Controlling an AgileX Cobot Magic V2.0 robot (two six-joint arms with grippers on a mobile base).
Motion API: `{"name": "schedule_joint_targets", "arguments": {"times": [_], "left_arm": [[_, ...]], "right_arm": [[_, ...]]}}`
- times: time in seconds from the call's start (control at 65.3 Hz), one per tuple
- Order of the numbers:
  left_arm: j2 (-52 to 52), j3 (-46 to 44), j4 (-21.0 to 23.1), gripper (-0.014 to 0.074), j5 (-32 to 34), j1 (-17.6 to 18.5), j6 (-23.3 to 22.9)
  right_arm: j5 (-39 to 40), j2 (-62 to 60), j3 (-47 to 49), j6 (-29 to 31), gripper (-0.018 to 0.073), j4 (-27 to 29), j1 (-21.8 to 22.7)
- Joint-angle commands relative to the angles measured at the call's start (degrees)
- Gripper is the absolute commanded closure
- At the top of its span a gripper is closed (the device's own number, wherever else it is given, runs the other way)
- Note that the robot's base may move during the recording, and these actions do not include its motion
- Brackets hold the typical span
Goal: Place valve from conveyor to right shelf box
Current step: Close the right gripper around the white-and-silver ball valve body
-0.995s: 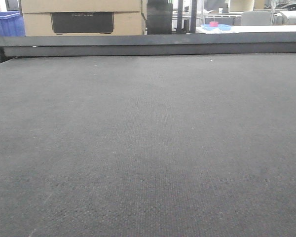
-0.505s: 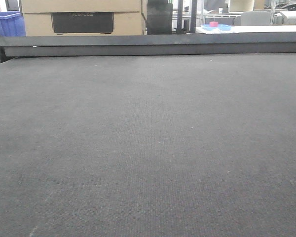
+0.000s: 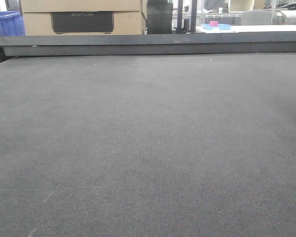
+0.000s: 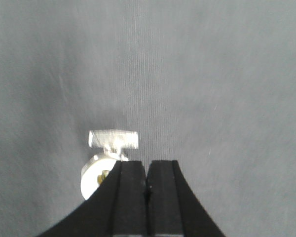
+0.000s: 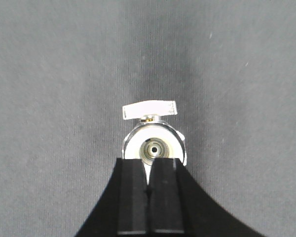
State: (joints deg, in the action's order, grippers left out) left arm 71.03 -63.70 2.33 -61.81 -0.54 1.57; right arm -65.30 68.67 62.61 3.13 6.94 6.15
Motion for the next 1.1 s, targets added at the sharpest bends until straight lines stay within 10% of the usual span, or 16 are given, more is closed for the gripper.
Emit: {"name": "schedule_joint_targets", "arguments": {"times": [0.0,0.398,1.087], "left_arm": [[0.7,-0.6,0.7,0.0707,-1.4,0.2,-0.3],[0.8,-0.6,0.7,0.0707,-1.0,0.2,-0.3],[0.8,-0.6,1.3,0.0707,0.0,0.2,-0.3]], "right_arm": [[-1.7,2.8,2.8,0.1,0.0721,-0.8,0.0],[-4.7,10.1,4.3,0.1,0.0218,-0.9,0.0],[6.0,14.1,-2.9,-1.6,0.0193,-0.4,0.0]]}}
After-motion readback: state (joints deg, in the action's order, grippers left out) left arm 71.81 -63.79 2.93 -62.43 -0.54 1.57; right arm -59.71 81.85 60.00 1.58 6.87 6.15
